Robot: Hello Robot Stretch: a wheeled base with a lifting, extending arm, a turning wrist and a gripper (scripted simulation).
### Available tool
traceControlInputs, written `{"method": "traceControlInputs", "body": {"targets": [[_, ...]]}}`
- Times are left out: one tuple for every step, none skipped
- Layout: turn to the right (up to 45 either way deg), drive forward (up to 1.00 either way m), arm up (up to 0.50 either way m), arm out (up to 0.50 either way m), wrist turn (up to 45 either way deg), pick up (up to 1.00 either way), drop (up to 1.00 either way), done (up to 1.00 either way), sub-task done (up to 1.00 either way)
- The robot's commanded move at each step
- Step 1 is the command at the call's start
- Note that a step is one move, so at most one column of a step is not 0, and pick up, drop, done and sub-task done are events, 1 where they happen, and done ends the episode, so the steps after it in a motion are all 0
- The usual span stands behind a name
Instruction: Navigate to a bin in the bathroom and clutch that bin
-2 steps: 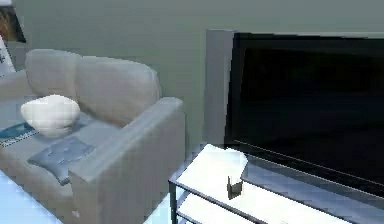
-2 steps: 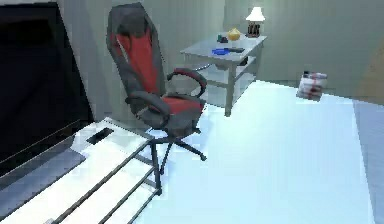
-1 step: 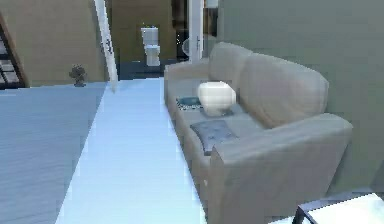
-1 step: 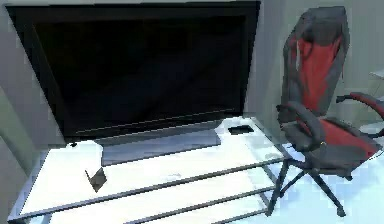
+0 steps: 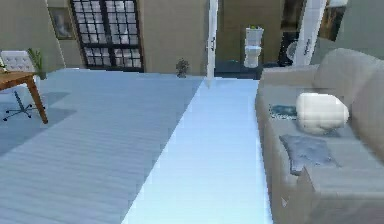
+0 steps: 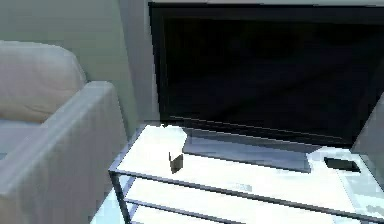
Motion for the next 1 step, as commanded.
{"method": "traceControlInputs", "body": {"targets": [[0.0,0.65,0.0,0.0,0.0,0.0,0.0,0.0,0.0]]}}
